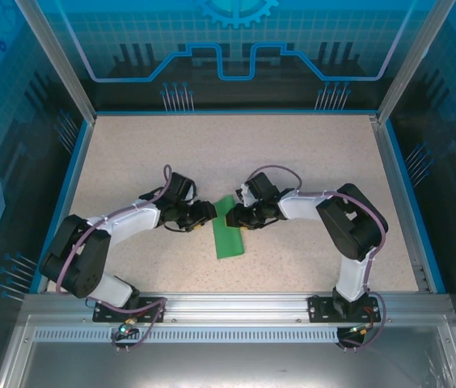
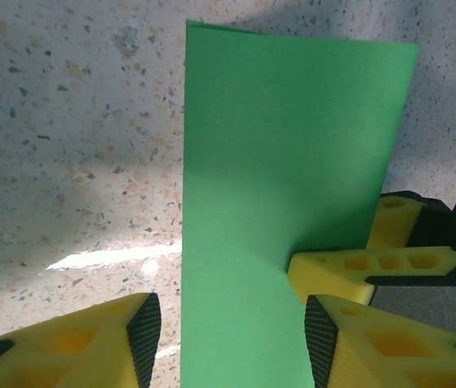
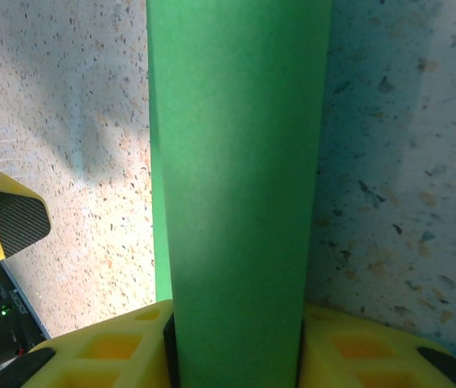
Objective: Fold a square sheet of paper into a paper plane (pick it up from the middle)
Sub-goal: Hold the square sheet of paper at the center of the table.
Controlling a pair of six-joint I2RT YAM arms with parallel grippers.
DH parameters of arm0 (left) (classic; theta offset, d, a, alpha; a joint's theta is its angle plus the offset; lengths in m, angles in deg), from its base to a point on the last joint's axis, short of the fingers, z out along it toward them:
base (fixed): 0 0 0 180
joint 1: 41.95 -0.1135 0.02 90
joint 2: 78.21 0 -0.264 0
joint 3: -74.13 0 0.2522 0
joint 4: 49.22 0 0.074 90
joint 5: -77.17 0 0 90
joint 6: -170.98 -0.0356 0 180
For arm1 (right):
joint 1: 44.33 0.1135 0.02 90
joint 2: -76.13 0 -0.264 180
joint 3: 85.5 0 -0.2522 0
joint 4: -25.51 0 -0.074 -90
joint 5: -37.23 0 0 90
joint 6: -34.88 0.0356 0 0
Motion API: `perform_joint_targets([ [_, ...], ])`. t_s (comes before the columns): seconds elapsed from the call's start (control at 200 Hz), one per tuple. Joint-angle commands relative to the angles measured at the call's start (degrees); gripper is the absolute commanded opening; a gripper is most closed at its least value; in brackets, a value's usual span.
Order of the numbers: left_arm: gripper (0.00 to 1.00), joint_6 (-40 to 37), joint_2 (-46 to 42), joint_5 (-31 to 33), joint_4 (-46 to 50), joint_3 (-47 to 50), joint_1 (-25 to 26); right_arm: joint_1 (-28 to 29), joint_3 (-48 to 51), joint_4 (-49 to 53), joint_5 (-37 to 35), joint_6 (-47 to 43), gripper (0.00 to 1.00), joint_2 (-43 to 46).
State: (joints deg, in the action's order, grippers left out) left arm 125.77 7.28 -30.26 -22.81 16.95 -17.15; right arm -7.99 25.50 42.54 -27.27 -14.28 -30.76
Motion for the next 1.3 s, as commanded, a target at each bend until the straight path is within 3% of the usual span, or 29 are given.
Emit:
perform_joint_targets([
  [0.0,0.52,1.1,0.7,-1.2,-1.5,1.1,0.7,2.0,-0.3,0.1,-3.1,-1.7,0.39,-4.1],
  [0.385,0.45,3.1,4.3,-1.7,-4.9,0.5,2.4,2.1,0.0,0.1,-3.3,-1.6,0.39,-4.1],
  [1.0,0.23,2.2,9.8,-3.2,-6.5,-0.5,3.9,2.2,0.7,-0.3,-3.4,-1.2,0.39,-4.3],
  [1.295,0.22,0.4,12.5,-1.2,-3.1,-0.9,3.9,2.2,0.7,-0.2,-3.6,-1.1,0.39,-4.4],
])
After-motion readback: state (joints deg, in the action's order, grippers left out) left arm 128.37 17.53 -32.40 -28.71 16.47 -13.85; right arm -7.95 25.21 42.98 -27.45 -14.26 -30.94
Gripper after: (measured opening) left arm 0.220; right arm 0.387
